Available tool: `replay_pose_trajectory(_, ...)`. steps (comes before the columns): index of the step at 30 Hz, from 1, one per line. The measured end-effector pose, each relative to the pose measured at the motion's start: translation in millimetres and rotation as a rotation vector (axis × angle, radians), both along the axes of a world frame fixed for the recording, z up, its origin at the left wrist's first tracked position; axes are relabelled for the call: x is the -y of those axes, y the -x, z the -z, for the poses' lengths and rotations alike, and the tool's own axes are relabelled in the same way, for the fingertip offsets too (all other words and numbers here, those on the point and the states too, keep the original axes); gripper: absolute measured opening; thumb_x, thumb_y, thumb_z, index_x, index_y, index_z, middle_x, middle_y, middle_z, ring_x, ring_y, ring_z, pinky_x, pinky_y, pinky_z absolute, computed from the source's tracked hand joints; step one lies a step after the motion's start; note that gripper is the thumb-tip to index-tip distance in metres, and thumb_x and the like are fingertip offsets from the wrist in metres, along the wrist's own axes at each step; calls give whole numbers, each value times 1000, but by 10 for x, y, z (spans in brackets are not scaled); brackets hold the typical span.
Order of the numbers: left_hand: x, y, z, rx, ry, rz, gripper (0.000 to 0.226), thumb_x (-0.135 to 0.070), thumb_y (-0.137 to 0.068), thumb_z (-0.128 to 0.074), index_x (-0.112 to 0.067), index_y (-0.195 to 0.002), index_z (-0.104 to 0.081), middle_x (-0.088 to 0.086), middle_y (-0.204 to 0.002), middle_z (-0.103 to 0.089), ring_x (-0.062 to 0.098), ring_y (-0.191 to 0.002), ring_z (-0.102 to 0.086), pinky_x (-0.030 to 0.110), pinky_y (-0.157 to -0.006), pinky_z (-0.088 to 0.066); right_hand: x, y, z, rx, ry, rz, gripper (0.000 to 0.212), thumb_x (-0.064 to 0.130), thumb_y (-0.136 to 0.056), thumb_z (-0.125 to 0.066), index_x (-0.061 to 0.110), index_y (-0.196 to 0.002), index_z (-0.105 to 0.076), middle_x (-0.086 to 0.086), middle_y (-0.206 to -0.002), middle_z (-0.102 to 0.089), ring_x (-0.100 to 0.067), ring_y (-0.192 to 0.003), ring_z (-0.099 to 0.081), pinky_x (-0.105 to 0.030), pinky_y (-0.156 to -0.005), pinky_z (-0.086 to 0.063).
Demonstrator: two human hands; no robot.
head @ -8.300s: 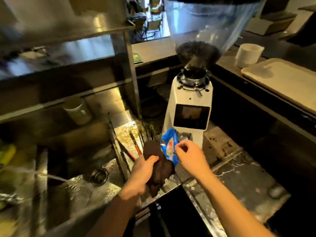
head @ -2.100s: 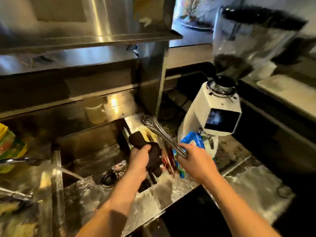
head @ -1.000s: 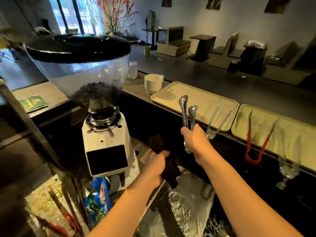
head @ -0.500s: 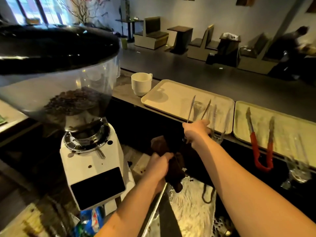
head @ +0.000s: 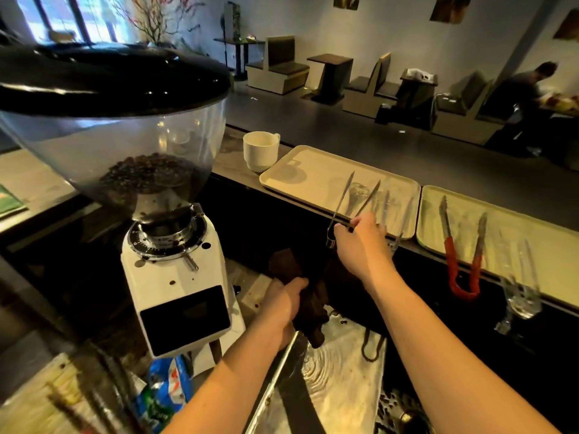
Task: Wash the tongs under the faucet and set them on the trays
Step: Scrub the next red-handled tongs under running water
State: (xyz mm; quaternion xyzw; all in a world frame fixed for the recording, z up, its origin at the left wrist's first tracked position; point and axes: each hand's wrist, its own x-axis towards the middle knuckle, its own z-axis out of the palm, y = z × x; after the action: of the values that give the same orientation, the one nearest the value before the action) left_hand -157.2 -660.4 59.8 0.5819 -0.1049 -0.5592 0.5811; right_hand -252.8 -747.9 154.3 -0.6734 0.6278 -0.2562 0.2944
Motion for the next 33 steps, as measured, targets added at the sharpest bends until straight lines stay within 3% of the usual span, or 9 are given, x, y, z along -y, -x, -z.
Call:
replay_pose_trajectory(4,-279,59,78,-4,-38,-60,25,-14,-93,-61,-9,-117,-62,17,-104,-74,35,-95,-72,47,-85,-60,-441,198,232,72,39,-155,28,31,-97,-46,13,-76,-51,1,-63,-55,-14,-53,-50,-27,-49,-35)
replay_pose_trajectory(8,-601,106,195,-3,-83,-126,23,-14,-93,-61,-7,-114,-64,17,-102,-74,31,-91,-72,36,-75,-59,-769,339,533,121,-12,-231,17,31,-94,-55,18,-84,-60,1,-73,-66,-12,-65,-61,-26,-51,-41)
replay_pose_trajectory(12,-1176,121,323,-31,-127,-213,18,-9,-93,-59,-3,-110,-63,19,-97,-71,35,-90,-69,44,-82,-55,-1142,245,828,117,-123,-361,17,24,-84,-57,12,-71,-60,-1,-60,-61,-15,-56,-54,-29,-51,-39)
replay_pose_trajectory(19,-2466,-73,560,-55,-173,-465,10,-4,-87,-58,-5,-91,-67,13,-71,-69,24,-55,-65,29,-53,-54,-2039,-376,1100,97,-211,-694,20,23,-82,-59,8,-69,-59,-13,-69,-67,-30,-68,-63,-39,-65,-49)
replay_pose_trajectory(22,-3085,-298,599,-85,-200,-632,10,-7,-89,-57,-5,-86,-66,19,-77,-66,27,-55,-63,33,-61,-54,-2509,-745,1145,49,-198,-839,22,21,-87,-60,6,-70,-61,-12,-69,-68,-30,-73,-66,-39,-71,-51)
replay_pose_trajectory(25,-3720,-570,623,-94,-200,-802,12,-10,-93,-56,-5,-93,-68,22,-87,-68,28,-61,-65,35,-67,-52,-2975,-1110,1243,53,-196,-941,21,15,-87,-60,11,-67,-59,-2,-61,-61,-1,-71,-64,-20,-76,-48)
replay_pose_trajectory(27,-4130,-787,668,-119,-208,-884,16,-13,-94,-55,-4,-97,-68,22,-90,-69,27,-58,-67,33,-58,-55,-3280,-1358,1331,39,-191,-983,23,14,-88,-61,10,-65,-58,6,-53,-54,11,-54,-54,-6,-52,-36)
replay_pose_trajectory(30,-4534,-1113,825,-142,-218,-956,17,-13,-93,-56,-3,-96,-70,16,-78,-73,26,-57,-70,28,-48,-54,-3573,-1691,1559,20,-257,-1000,23,20,-90,-62,6,-72,-62,-1,-56,-62,0,-46,-56,-18,-48,-43)
replay_pose_trajectory(33,-4573,-1289,878,-139,-221,-915,28,-14,-92,-59,0,-116,-64,26,-105,-72,33,-80,-69,38,-68,-58,-3627,-1864,1733,-37,-283,-971,16,18,-91,-58,6,-85,-65,-15,-79,-71,-30,-71,-68,-40,-67,-56)
